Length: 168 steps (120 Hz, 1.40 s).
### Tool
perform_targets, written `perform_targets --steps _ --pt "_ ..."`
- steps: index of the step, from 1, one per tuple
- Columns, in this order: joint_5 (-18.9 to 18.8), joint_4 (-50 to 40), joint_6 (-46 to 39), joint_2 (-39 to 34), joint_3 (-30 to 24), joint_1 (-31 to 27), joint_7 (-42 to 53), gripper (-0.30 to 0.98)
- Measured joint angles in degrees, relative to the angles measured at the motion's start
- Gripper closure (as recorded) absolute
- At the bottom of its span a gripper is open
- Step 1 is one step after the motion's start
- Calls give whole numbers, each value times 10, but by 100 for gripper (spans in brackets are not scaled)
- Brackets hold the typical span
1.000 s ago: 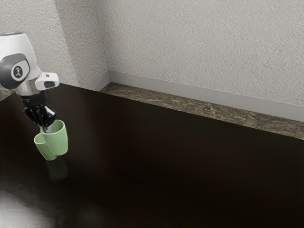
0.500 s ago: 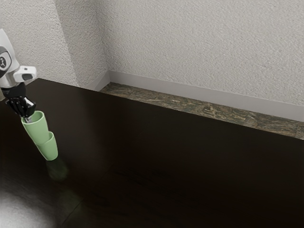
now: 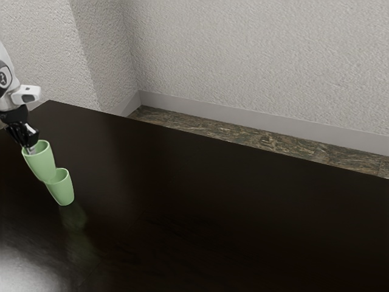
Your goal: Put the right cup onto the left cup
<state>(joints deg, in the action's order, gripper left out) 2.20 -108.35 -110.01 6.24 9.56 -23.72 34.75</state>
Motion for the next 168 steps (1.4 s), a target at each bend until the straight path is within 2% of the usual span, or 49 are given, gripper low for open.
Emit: perform_targets --steps 42,148,168 --pt "24 23 1 34 1 8 36 78" --pt "47 66 10 93 12 3 77 78" --pt "52 66 10 87 12 6 79 41"
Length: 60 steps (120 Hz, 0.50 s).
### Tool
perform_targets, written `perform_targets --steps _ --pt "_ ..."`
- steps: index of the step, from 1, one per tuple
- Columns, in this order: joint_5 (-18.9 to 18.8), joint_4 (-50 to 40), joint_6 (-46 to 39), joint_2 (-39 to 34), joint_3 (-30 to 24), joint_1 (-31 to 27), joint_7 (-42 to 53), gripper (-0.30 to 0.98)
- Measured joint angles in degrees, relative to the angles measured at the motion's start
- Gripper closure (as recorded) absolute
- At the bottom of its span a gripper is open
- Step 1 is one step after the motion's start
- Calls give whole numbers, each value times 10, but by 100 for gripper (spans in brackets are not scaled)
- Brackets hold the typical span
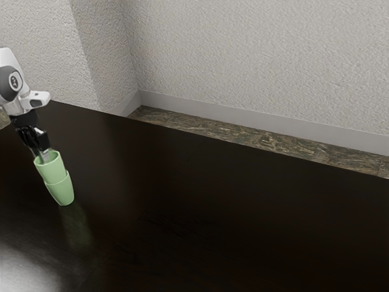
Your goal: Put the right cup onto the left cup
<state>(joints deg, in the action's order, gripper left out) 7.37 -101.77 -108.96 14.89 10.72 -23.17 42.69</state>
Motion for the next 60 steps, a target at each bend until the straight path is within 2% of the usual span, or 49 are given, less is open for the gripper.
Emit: perform_targets --steps 11,24,45,60 --pt "1 -7 2 -31 -2 2 -1 27" --pt "-1 -29 5 -82 -7 9 -6 16" --pt "-7 -45 25 -160 -8 49 -19 7" --pt "-12 -32 39 -181 -23 78 -28 4"
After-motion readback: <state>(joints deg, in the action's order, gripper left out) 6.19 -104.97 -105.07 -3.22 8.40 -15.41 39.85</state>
